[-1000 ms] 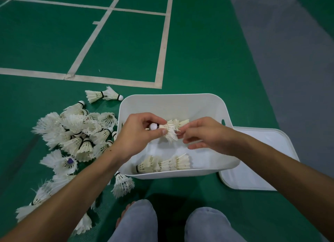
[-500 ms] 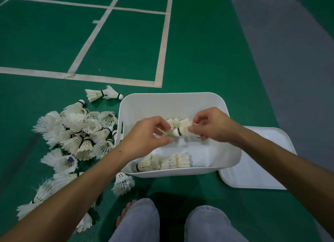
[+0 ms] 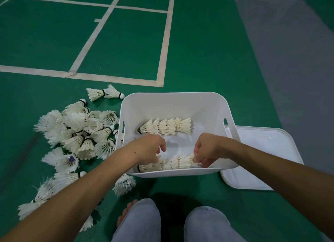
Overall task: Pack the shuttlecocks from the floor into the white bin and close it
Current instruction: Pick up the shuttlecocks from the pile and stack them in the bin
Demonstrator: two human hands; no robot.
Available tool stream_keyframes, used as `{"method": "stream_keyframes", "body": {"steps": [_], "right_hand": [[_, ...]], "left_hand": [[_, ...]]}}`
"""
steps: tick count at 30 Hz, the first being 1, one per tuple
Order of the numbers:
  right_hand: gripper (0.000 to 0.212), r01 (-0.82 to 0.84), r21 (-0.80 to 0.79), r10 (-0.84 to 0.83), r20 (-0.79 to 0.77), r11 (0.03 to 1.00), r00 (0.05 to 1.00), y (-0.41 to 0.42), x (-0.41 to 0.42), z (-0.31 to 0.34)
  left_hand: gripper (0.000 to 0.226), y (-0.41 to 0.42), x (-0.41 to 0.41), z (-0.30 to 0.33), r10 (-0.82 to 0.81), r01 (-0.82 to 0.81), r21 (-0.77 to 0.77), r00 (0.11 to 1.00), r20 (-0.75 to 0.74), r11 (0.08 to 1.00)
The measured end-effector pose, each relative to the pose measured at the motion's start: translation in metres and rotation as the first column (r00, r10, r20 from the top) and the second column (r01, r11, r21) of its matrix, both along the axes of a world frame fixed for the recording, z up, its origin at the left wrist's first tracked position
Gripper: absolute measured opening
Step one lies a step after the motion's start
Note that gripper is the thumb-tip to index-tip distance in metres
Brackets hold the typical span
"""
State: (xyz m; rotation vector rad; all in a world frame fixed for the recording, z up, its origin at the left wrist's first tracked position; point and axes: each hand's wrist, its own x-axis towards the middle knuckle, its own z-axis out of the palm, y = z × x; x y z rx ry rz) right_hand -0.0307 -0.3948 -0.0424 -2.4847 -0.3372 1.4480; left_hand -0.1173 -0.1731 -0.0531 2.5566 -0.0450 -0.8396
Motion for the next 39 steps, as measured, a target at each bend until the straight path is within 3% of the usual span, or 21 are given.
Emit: {"method": "stream_keyframes", "body": {"steps": [5, 9, 13, 16, 21, 24, 29, 35, 39], "right_hand": [[0.010, 0.186, -0.093, -0.199, -0.167, 0.978, 0.966, 0.008, -0.008, -0.010], [0.028, 0.157, -0.118, -0.171, -0.119, 0.981, 0.978, 0.006, -0.005, -0.012], [0.030, 0.063, -0.075, -0.060, 0.039, 0.995, 0.997, 0.002, -0.005, 0.008], [0.029, -0.082, -0.057, 0.095, 0.311, 0.995, 0.946, 0.002, -0.008, 0.029], [0.011, -0.168, 0.266, 0.009, 0.511, 0.949, 0.860, 0.020, -0.025, 0.073], [0.009, -0.263, 0.428, -0.019, 0.550, 0.865, 0.835, 0.043, -0.038, 0.089], [0.009, -0.414, 0.541, 0.022, 0.589, 0.732, 0.808, 0.092, -0.049, 0.108], [0.010, -0.641, 0.458, 0.201, 0.695, 0.616, 0.690, 0.168, -0.038, 0.112], [0.010, -0.739, 0.311, 0.375, 0.707, 0.597, 0.600, 0.219, -0.015, 0.102]], "left_hand": [[0.040, 0.002, -0.002, -0.001, 0.008, -0.008, -0.007, 1.000, -0.009, 1.000], [0.037, 0.003, -0.005, 0.011, 0.020, -0.019, -0.035, 1.000, 0.014, 0.999], [0.028, 0.008, -0.018, 0.039, 0.173, -0.136, -0.195, 0.967, 0.188, 0.971], [0.021, 0.020, -0.039, 0.065, 0.359, -0.206, -0.427, 0.879, 0.315, 0.880], [0.015, 0.057, -0.095, 0.077, 0.687, -0.400, -0.604, 0.627, 0.369, 0.689], [0.012, 0.084, -0.125, 0.057, 0.748, -0.527, -0.541, 0.554, 0.365, 0.655], [0.016, 0.106, -0.160, 0.014, 0.754, -0.634, -0.408, 0.562, 0.341, 0.657], [0.050, 0.115, -0.153, -0.019, 0.728, -0.704, -0.233, 0.564, 0.390, 0.671], [0.060, 0.116, -0.128, -0.034, 0.637, -0.713, -0.064, 0.578, 0.509, 0.698]]}}
